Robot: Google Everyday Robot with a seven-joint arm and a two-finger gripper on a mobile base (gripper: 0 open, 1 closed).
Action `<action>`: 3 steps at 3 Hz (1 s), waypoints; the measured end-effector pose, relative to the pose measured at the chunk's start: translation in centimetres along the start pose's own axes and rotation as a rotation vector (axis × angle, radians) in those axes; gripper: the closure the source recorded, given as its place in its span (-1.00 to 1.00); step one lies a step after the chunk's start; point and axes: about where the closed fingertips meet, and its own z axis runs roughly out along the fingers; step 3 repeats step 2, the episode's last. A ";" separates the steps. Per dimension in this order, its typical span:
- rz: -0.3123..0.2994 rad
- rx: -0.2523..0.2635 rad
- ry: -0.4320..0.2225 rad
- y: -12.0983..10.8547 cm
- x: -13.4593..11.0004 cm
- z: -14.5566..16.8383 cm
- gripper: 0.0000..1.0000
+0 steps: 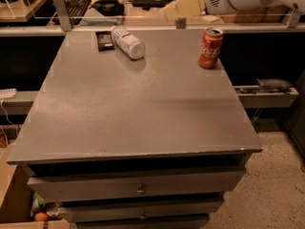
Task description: Move blue plastic bottle near rxbar chocolate
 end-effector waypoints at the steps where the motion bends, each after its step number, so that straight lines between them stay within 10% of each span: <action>1: 0.018 -0.017 -0.037 -1.1 -0.7 0.3 -1.00; 3: 0.040 -0.012 -0.105 -5.0 -1.9 -0.9 -1.00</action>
Offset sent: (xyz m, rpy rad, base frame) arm 0.0406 -0.0924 0.0792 0.1645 -0.1633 0.0019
